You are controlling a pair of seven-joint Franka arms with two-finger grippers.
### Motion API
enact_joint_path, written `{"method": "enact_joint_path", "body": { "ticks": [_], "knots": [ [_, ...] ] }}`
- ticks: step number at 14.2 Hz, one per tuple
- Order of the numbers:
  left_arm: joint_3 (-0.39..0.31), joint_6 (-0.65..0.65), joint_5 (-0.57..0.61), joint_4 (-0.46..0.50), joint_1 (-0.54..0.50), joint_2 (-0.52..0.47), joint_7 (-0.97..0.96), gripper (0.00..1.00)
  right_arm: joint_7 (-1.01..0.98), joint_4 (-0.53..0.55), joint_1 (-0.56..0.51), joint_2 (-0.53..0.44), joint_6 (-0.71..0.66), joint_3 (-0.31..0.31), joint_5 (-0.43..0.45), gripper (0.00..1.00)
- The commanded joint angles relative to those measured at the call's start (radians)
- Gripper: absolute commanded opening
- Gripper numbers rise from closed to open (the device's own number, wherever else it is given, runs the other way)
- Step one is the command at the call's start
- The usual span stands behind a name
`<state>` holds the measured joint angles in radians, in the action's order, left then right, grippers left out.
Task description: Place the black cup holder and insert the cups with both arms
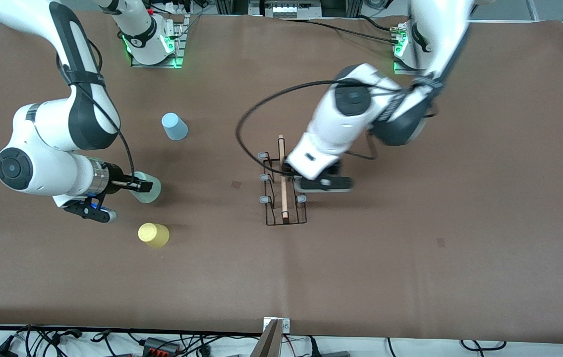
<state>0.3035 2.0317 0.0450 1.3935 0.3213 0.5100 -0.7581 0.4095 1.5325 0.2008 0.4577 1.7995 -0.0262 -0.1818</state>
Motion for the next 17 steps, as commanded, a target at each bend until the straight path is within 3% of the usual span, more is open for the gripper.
{"method": "enact_joint_path", "body": {
  "ticks": [1, 3, 6, 9, 11, 17],
  "knots": [
    [0.006, -0.18, 0.016, 0.028, -0.132, -0.126, 0.01, 1.0, 0.124, -0.045, 0.099, -0.005, -0.028, 0.002, -0.011, 0.27],
    [0.011, -0.267, 0.013, 0.025, -0.244, -0.181, 0.013, 1.0, 0.237, -0.074, 0.179, -0.004, -0.028, 0.003, -0.027, 0.27],
    [0.017, -0.315, 0.003, 0.025, -0.402, -0.275, 0.02, 1.0, 0.345, -0.08, 0.273, 0.002, -0.019, 0.002, -0.166, 0.27],
    [0.014, -0.424, 0.006, 0.006, -0.514, -0.318, 0.199, 1.0, 0.417, -0.081, 0.336, 0.025, -0.008, 0.002, -0.196, 0.28],
    [0.008, -0.479, 0.007, 0.004, -0.519, -0.315, 0.299, 1.0, 0.484, -0.083, 0.383, 0.048, 0.036, 0.002, -0.194, 0.28],
    [0.014, -0.487, 0.015, 0.005, -0.518, -0.309, 0.402, 1.0, 0.566, -0.086, 0.439, 0.105, 0.135, 0.002, -0.199, 0.28]
  ]
}}
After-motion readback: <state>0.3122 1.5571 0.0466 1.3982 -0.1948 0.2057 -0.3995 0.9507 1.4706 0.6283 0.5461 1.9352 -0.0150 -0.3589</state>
